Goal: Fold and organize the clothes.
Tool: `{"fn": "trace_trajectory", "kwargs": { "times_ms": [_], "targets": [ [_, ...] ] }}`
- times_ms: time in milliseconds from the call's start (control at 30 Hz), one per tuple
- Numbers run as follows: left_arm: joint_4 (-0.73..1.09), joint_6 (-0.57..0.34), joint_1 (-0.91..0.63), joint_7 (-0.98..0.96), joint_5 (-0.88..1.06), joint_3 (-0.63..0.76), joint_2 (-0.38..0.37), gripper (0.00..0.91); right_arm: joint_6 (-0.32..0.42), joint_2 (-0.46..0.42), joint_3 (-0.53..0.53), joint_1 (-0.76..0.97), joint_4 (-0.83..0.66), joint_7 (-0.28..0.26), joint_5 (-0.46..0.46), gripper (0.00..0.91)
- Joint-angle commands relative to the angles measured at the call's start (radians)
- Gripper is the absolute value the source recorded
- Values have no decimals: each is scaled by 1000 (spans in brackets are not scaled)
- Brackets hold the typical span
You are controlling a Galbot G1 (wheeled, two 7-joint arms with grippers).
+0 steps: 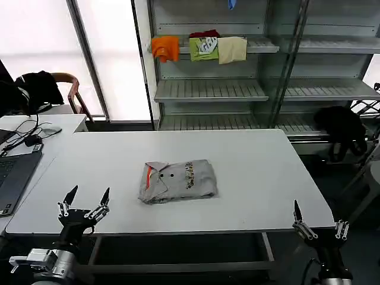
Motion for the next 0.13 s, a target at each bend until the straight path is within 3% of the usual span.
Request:
{"fn": "trace_trajectory", "kwargs": {
  "times_ms": [33,133],
  "targets": [
    [0,-2,7,3,-12,-21,-1,907,-1,-2,5,-9,7,-14,1,907],
    [3,-3,7,3,-11,-20,-1,907,-2,-2,7,-8,8,-13,1,907]
  ]
}}
